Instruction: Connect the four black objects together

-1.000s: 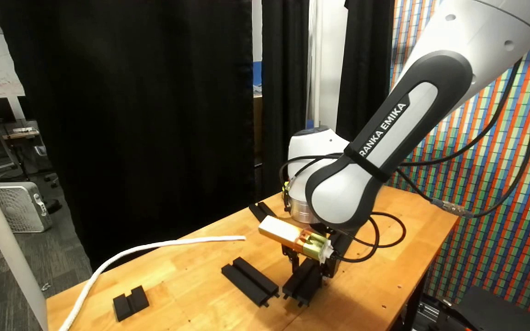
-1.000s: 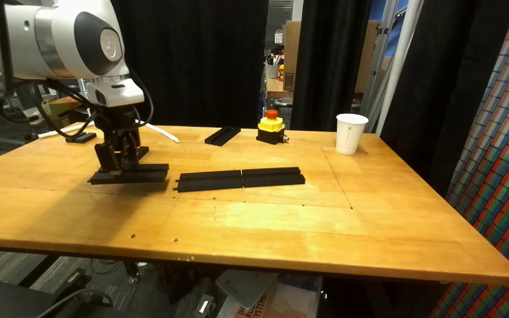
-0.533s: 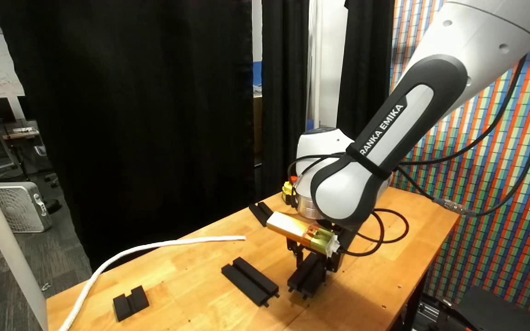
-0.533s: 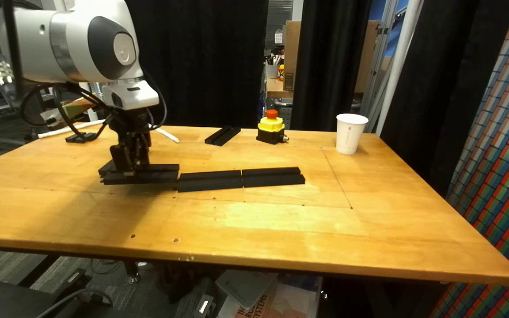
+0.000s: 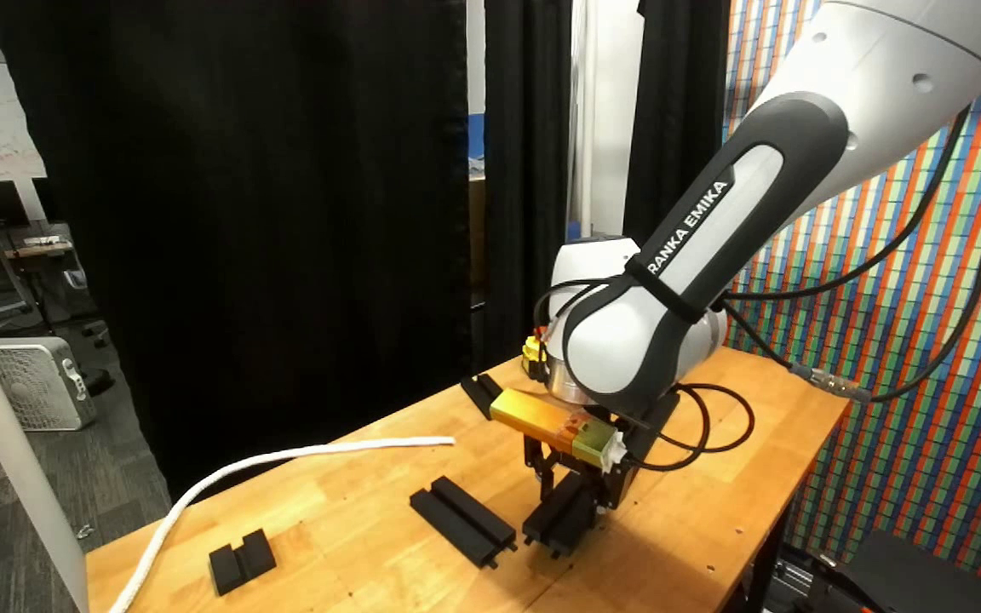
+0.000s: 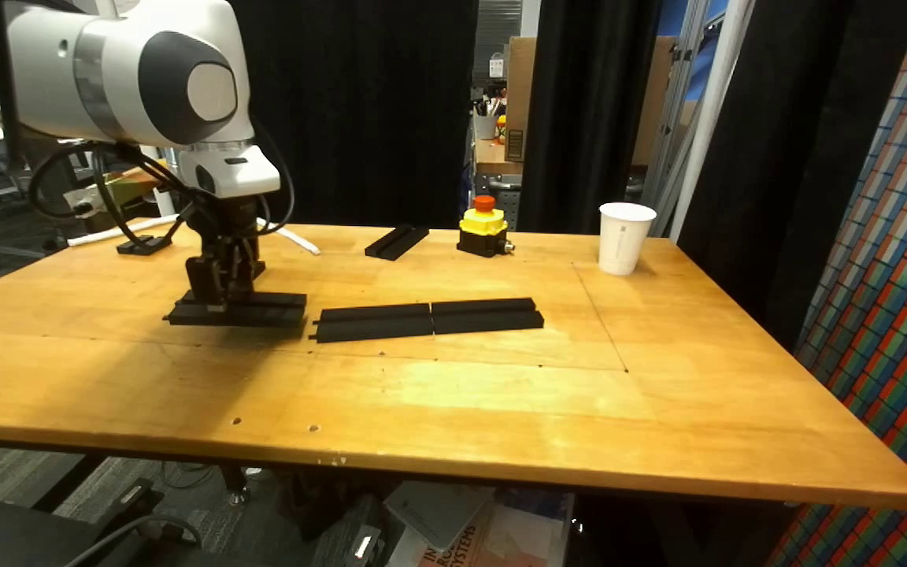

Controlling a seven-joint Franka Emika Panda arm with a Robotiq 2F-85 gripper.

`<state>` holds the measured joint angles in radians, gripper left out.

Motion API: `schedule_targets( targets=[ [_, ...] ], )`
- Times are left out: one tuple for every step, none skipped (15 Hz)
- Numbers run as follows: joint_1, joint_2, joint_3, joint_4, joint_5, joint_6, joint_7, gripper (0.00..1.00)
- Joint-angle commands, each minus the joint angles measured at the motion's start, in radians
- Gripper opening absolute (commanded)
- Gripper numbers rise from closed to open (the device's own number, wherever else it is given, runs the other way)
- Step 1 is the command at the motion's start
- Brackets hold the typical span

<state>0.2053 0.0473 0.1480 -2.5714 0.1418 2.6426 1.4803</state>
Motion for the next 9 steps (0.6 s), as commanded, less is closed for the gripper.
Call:
schedule_targets(
  targets=[
    [-0.004, -0.003, 0.020, 0.000, 0.080, 0.016, -0.059, 0.47],
    [-0.005, -0.003, 0.021, -0.002, 0.086, 0.018, -0.062, 0.47],
    [-0.006, -0.001, 0.020, -0.005, 0.089, 0.019, -0.066, 0.47],
    [-0.006, 0.000, 0.019, -0.007, 0.089, 0.021, -0.069, 0.47],
    [-0.007, 0.002, 0.018, -0.008, 0.092, 0.023, -0.075, 0.47],
    [-0.007, 0.004, 0.018, -0.008, 0.091, 0.023, -0.076, 0.47],
    [-0.007, 0.006, 0.017, -0.007, 0.088, 0.023, -0.078, 0.47],
    [-0.007, 0.007, 0.017, -0.007, 0.088, 0.022, -0.081, 0.47],
    [-0.007, 0.010, 0.016, -0.006, 0.086, 0.022, -0.085, 0.47]
  ],
)
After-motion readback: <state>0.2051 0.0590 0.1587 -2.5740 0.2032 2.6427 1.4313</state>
